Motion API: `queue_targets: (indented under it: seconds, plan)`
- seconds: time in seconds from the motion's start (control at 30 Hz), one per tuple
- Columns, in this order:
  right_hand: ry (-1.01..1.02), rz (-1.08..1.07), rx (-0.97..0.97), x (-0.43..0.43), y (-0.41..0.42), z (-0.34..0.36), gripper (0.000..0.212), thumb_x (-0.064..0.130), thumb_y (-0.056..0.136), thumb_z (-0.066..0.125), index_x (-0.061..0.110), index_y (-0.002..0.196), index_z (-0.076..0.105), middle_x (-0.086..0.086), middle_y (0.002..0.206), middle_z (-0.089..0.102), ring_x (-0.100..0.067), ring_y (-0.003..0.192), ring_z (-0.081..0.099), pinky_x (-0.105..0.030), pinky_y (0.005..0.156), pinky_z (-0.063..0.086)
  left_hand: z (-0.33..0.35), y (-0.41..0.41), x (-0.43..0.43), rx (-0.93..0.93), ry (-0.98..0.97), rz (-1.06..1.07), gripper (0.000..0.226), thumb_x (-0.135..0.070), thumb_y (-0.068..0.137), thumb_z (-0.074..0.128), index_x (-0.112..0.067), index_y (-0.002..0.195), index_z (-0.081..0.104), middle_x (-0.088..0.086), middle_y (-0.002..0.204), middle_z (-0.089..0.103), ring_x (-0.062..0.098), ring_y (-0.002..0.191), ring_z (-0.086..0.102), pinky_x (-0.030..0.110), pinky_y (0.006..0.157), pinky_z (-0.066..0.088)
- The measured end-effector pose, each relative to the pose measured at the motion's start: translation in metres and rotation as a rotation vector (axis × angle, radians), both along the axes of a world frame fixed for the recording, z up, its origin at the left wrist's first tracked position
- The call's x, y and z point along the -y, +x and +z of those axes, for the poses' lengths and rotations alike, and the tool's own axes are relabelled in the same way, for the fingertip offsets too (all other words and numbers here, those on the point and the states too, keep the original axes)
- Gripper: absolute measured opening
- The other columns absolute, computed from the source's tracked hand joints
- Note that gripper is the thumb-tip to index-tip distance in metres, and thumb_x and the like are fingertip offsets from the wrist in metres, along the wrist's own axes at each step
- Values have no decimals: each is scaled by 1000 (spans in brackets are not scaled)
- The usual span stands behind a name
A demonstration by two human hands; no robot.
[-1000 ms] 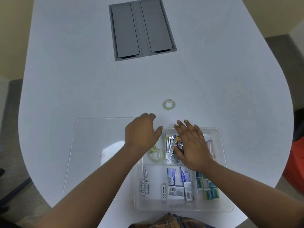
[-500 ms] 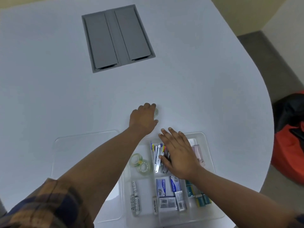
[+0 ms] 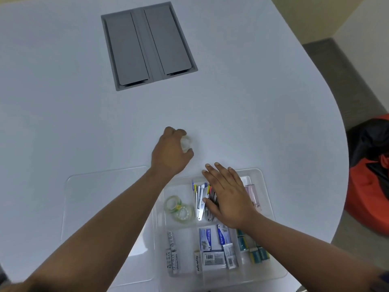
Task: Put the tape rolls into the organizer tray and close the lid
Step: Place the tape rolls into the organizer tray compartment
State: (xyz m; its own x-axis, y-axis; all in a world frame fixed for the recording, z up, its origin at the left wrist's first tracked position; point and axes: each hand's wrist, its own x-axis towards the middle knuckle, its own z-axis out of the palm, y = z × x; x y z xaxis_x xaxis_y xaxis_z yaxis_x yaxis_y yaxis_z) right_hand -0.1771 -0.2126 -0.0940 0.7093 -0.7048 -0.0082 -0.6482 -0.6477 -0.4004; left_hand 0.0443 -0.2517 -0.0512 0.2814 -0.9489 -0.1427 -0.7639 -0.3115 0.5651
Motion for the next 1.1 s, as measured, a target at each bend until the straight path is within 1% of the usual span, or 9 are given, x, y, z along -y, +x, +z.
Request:
queue_targets:
  seconds: [0.1, 0.23, 0.43, 0.53, 0.63, 0.77, 0.87, 1.0, 1.1]
  plan:
    - [-3, 5, -8, 1, 0, 1, 65, 46, 93, 49, 21, 149, 28, 3, 158, 26, -15, 148, 9, -41, 120, 6, 20, 3, -43, -60, -98, 44, 48, -34, 74, 72, -24, 118, 56, -2, 116, 54, 19, 93, 61, 31, 74, 50]
    - [-10, 4, -11, 0, -1, 3, 65, 46, 93, 49, 20, 148, 29, 2, 157, 27, -15, 148, 9, -41, 120, 7, 35, -2, -109, -54, -110, 4, 49, -35, 72, 74, -28, 117, 54, -9, 114, 56, 11, 91, 60, 27, 73, 47]
    - [-28, 11, -70, -2, 2, 9, 65, 51, 95, 42, 17, 149, 30, -2, 157, 29, -17, 148, 11, -41, 120, 5, 22, -17, -153, 45, -2, -122, 41, -39, 69, 73, -24, 105, 61, -8, 106, 64, 19, 95, 59, 33, 80, 47]
    - [0, 2, -102, -4, 5, 16, 68, 58, 96, 29, 16, 149, 28, -2, 158, 25, -18, 148, 8, -41, 120, 3, 10, -25, -150, 112, 49, -159, 42, -40, 73, 71, -24, 110, 60, -6, 110, 63, 20, 103, 55, 33, 86, 41]
    - [36, 5, -115, -7, 6, 23, 71, 62, 95, 22, 17, 151, 21, -1, 160, 16, -16, 148, 1, -39, 120, -2, 0, -30, -145, 138, 75, -157, 42, -39, 75, 70, -23, 112, 61, -5, 113, 62, 20, 111, 51, 33, 91, 36]
    - [78, 28, -94, -20, 2, 32, 70, 61, 95, 27, 19, 150, 26, 3, 160, 13, -14, 148, 0, -37, 119, -4, -8, -35, -143, 150, 83, -152, 40, -39, 77, 67, -21, 113, 61, -3, 115, 61, 19, 115, 48, 31, 95, 33]
    - [111, 55, -88, -33, -1, 34, 63, 55, 96, 39, 21, 148, 31, 3, 160, 16, -13, 148, 4, -37, 120, -1, -9, -38, -143, 136, 63, -144, 40, -37, 78, 67, -20, 113, 61, -2, 114, 59, 19, 116, 48, 31, 95, 33]
    - [116, 74, -82, -46, -5, 35, 58, 46, 93, 50, 19, 144, 39, 0, 158, 26, -15, 147, 13, -30, 117, -5, 0, -38, -149, 120, -45, -118, 37, -34, 78, 68, -18, 111, 61, -2, 112, 60, 20, 115, 51, 33, 93, 38]
    - [93, 92, -83, -52, -8, 37, 53, 41, 91, 55, 19, 139, 46, -2, 154, 34, -17, 145, 21, -31, 118, -1, 3, -29, -167, 144, -185, 18, 36, -34, 81, 67, -17, 112, 62, 0, 116, 63, 22, 117, 53, 36, 97, 42]
